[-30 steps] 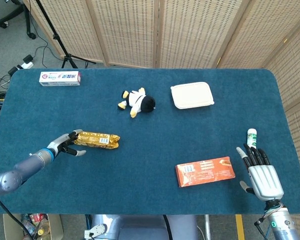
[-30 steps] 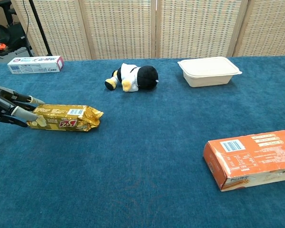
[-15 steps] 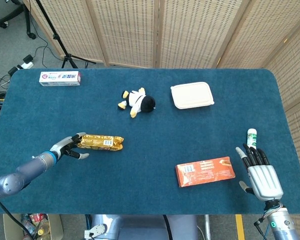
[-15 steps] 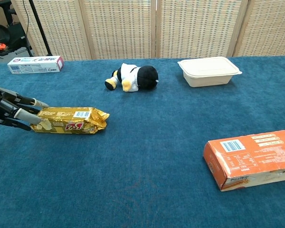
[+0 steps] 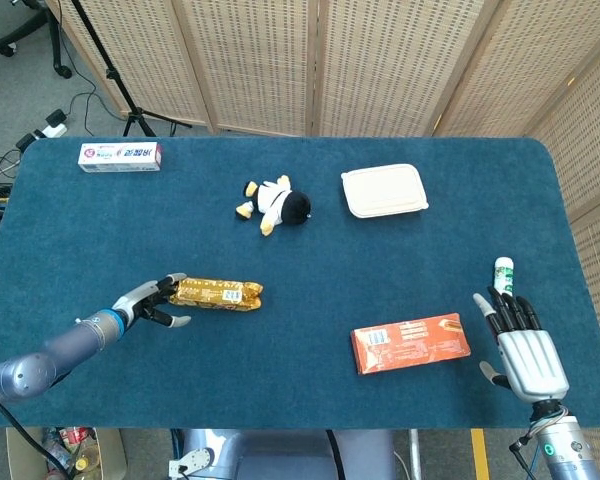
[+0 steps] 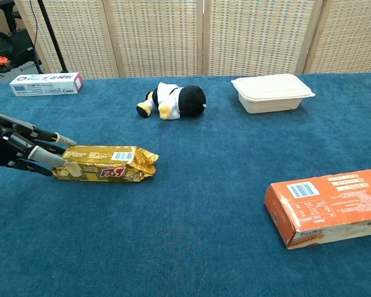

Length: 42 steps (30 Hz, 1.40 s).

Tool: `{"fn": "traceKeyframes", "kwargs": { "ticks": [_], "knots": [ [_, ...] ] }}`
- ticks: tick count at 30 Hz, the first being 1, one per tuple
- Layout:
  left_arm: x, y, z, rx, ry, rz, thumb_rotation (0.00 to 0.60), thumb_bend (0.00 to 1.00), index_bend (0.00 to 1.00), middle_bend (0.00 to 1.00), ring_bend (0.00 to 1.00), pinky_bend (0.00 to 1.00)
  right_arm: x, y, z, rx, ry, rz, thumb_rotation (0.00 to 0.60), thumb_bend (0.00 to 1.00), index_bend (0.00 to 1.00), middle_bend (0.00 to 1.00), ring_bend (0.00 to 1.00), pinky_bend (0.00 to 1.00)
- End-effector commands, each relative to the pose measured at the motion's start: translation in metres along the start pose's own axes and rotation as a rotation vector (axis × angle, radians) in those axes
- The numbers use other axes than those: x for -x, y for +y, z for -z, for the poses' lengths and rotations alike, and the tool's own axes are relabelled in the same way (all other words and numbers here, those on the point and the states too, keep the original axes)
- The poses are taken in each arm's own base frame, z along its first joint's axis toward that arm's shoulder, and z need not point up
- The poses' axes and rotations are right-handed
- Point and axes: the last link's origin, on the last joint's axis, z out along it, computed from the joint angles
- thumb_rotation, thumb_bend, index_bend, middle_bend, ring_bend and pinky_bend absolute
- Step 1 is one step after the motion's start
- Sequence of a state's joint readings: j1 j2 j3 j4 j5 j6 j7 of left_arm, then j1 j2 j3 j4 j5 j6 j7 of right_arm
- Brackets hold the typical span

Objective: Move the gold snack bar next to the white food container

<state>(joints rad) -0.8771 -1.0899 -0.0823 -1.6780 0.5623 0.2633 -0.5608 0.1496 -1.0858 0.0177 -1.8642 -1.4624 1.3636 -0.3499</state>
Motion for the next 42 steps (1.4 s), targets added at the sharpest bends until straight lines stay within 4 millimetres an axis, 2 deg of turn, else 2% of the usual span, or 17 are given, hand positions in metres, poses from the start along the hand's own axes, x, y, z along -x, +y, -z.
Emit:
{"fn": "traceKeyframes", "kwargs": {
  "ticks": [1, 10, 16, 25, 31, 42],
  "knots": [
    [0.004, -0.002, 0.004, -0.007, -0.006, 0.007, 0.6, 0.3, 0.0, 0.0, 0.0, 0.01, 0.0, 0.0, 0.0, 0.0, 0.002, -0.001, 0.6, 0.23, 0.02, 0.0, 0.0, 0.06],
    [0.007, -0.012, 0.01, -0.027, -0.001, 0.048, 0.6, 0.3, 0.0, 0.0, 0.0, 0.01, -0.002, -0.002, 0.002, -0.009, 0.009, -0.005, 0.6, 0.23, 0.02, 0.0, 0.0, 0.06],
    [0.009, -0.01, 0.014, -0.014, 0.0, 0.065, 0.6, 0.3, 0.0, 0.0, 0.0, 0.01, -0.001, -0.005, 0.003, -0.021, 0.005, -0.001, 0.6, 0.23, 0.02, 0.0, 0.0, 0.06],
    [0.023, 0.001, 0.009, 0.015, -0.029, 0.054, 0.6, 0.3, 0.0, 0.0, 0.0, 0.01, -0.002, -0.005, 0.003, -0.019, 0.01, -0.006, 0.6, 0.23, 0.02, 0.0, 0.0, 0.06],
    [0.041, 0.007, 0.002, 0.02, -0.072, 0.064, 0.6, 0.3, 0.0, 0.0, 0.0, 0.01, -0.003, -0.005, 0.004, -0.026, 0.011, -0.007, 0.6, 0.23, 0.02, 0.0, 0.0, 0.06],
    [0.06, 0.013, 0.004, 0.033, -0.108, 0.059, 0.6, 0.3, 0.0, 0.0, 0.0, 0.01, -0.003, -0.005, 0.004, -0.028, 0.013, -0.009, 0.6, 0.23, 0.02, 0.0, 0.0, 0.06]
  ]
}}
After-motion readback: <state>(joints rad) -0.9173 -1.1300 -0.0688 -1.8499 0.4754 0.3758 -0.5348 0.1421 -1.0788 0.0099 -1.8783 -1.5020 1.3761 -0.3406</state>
